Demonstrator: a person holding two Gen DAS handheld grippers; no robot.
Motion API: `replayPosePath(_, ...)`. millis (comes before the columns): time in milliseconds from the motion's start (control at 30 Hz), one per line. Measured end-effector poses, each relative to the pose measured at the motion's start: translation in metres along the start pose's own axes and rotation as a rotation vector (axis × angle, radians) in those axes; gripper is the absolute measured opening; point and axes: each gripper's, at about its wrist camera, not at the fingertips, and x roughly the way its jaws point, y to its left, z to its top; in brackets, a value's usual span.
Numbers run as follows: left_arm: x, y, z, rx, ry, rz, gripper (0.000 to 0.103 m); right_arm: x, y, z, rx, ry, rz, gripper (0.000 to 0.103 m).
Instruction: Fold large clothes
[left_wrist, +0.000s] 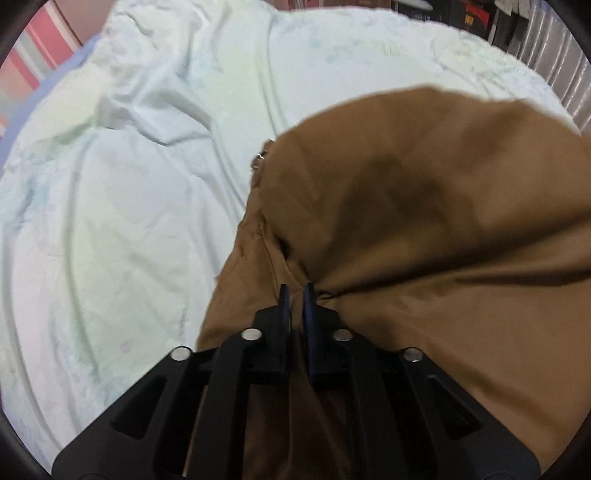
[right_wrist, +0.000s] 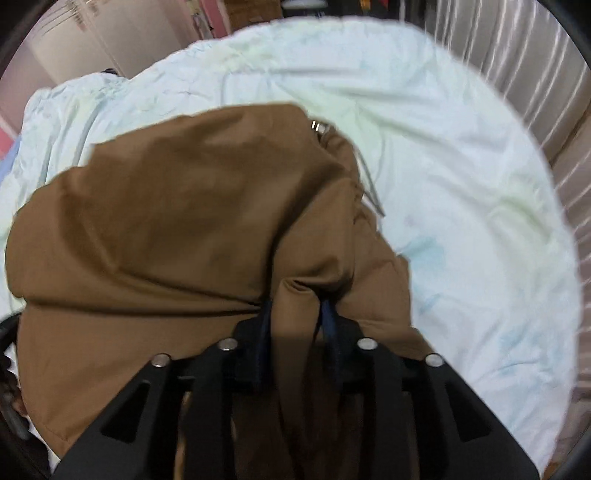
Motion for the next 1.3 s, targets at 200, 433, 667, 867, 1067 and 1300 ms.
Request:
replayPosePath(200,-0.078,0.005,-0.035,-0.09,-0.156,-0.102,0.094,-0.079,0.016,-0.032,-0.008,-0.216,0.058,0.099)
replayPosePath(433,-0.074,-0.069,-0.055,0.03,-0.039,-0.26,0.1,-0.066,0.055,-0.065,-0.06,-0.162,0.104,0.099)
replayPosePath(667,-0.045,-0.076,-0.01,0.048,0.006,-0.207,0.1,-0.03,0.086,-0.038,-0.135,-0.138,0.041,0.101)
replayPosePath(867,0.009,-0.067,0.048,0.018,0.165,-0.176,0.1,0.006,0.097,0.006,-0.14,-0.045,0.016,0.102)
replayPosePath(1067,0.041,-0.076,0.096,0.092,0.191,-0.067,0.1,0.041,0.098,0.056,-0.106,0.051,-0.046,0.102)
replayPosePath(1300,0.073,-0.027,0.1,-0.013,0.243,-0.229,0.1,0.075,0.05,0.077,0.045,0.122,0.067,0.102)
